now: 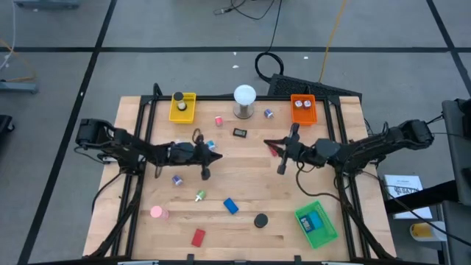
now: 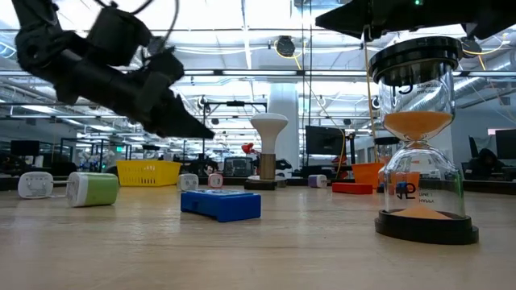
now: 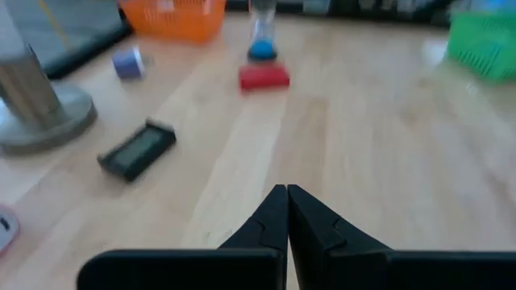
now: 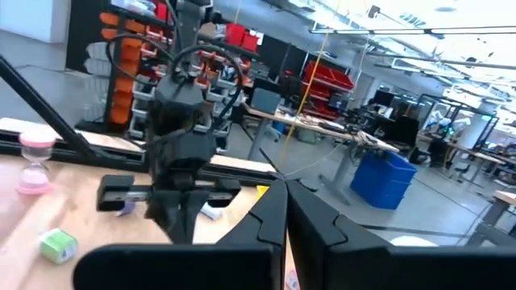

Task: Pick & Place Office items
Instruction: Put the blue charger adaptor into the orange bin

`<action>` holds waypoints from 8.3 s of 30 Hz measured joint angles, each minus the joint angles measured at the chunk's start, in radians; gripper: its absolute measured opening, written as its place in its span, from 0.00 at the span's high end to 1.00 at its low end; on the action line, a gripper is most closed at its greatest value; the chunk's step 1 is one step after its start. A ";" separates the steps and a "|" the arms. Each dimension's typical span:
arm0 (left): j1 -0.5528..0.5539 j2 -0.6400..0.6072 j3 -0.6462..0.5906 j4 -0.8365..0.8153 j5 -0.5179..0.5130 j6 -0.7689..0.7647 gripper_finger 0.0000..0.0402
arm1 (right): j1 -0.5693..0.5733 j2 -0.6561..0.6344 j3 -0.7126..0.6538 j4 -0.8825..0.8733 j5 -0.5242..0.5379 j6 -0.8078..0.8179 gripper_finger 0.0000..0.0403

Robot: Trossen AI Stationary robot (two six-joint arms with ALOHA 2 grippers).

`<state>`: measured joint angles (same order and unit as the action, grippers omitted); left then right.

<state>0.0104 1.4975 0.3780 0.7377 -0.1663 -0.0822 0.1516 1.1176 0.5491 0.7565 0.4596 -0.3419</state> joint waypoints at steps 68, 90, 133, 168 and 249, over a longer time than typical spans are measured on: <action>0.146 0.160 0.259 -0.282 0.452 0.160 0.67 | 0.002 0.000 0.000 -0.125 0.008 0.087 0.99; 0.086 0.159 0.233 -0.099 0.720 0.040 0.67 | 0.048 0.457 0.401 -0.575 -0.264 -0.133 0.34; 0.096 0.149 0.233 -0.204 0.511 0.148 0.31 | -0.028 0.398 0.522 -1.073 -0.220 0.242 0.65; 0.044 0.150 0.162 0.098 0.224 0.129 0.96 | -1.134 0.520 0.551 -1.492 -0.331 0.619 0.65; 0.028 0.150 0.162 0.095 0.216 0.126 0.97 | -1.101 0.448 0.456 -1.442 -0.412 0.590 0.98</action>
<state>0.0383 1.6474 0.5404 0.8323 0.0494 0.0437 -0.9494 1.5652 1.0050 -0.6857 0.0475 0.2481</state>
